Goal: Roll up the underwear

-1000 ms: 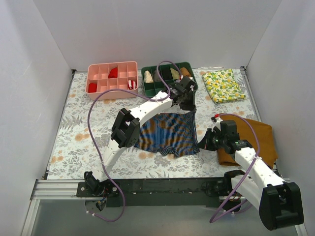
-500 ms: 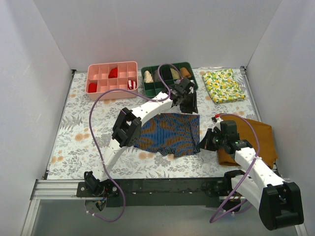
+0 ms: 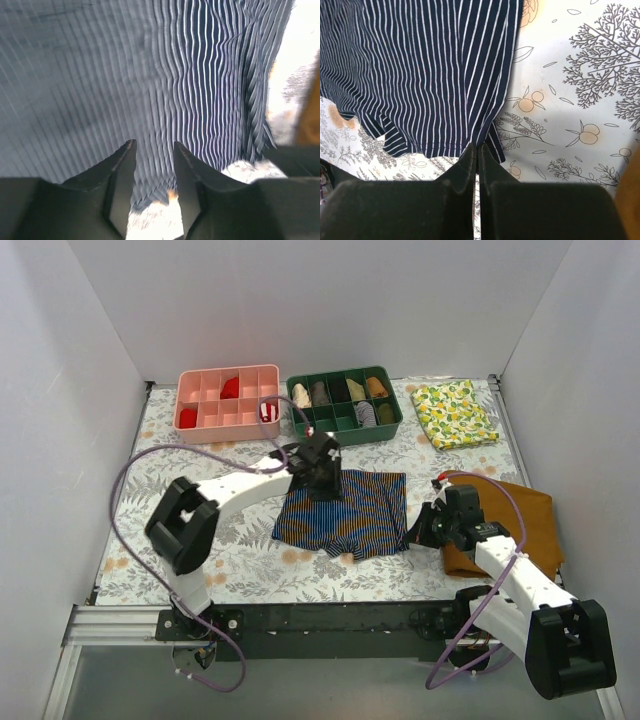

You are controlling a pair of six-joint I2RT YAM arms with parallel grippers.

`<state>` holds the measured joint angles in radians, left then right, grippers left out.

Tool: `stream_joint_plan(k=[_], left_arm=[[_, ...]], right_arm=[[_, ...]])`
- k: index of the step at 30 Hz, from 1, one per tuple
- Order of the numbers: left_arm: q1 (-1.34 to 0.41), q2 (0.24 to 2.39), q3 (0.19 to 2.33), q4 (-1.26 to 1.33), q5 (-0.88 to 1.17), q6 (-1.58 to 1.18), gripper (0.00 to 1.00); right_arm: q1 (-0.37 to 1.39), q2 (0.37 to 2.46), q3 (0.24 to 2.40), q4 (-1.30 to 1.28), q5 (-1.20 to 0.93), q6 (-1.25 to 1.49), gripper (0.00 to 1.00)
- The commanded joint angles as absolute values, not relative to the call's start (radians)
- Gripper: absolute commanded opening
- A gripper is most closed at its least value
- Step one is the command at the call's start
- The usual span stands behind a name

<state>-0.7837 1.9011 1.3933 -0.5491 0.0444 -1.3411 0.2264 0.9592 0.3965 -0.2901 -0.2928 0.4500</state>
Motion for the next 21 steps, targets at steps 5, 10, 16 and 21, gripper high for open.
stream_joint_plan(k=[5,10,16,21], left_arm=[[-0.663,1.565,1.036,-0.38,-0.057,-1.439,0.32],[-0.623,1.595,0.997,-0.373,-0.046,-1.431,0.29],[-0.604,1.64,1.003,-0.374,-0.041,-1.425,0.28],[-0.6,1.672,0.988,-0.382,-0.064,-1.431,0.27]], right_arm=[[0.227,0.989,0.451,-0.293,-0.291,0.442,0.01],[0.227,0.962,0.456,-0.311,-0.27,0.451,0.06],[0.226,0.91,0.477,-0.367,-0.161,0.476,0.47],[0.227,0.876,0.506,-0.403,-0.101,0.483,0.51]])
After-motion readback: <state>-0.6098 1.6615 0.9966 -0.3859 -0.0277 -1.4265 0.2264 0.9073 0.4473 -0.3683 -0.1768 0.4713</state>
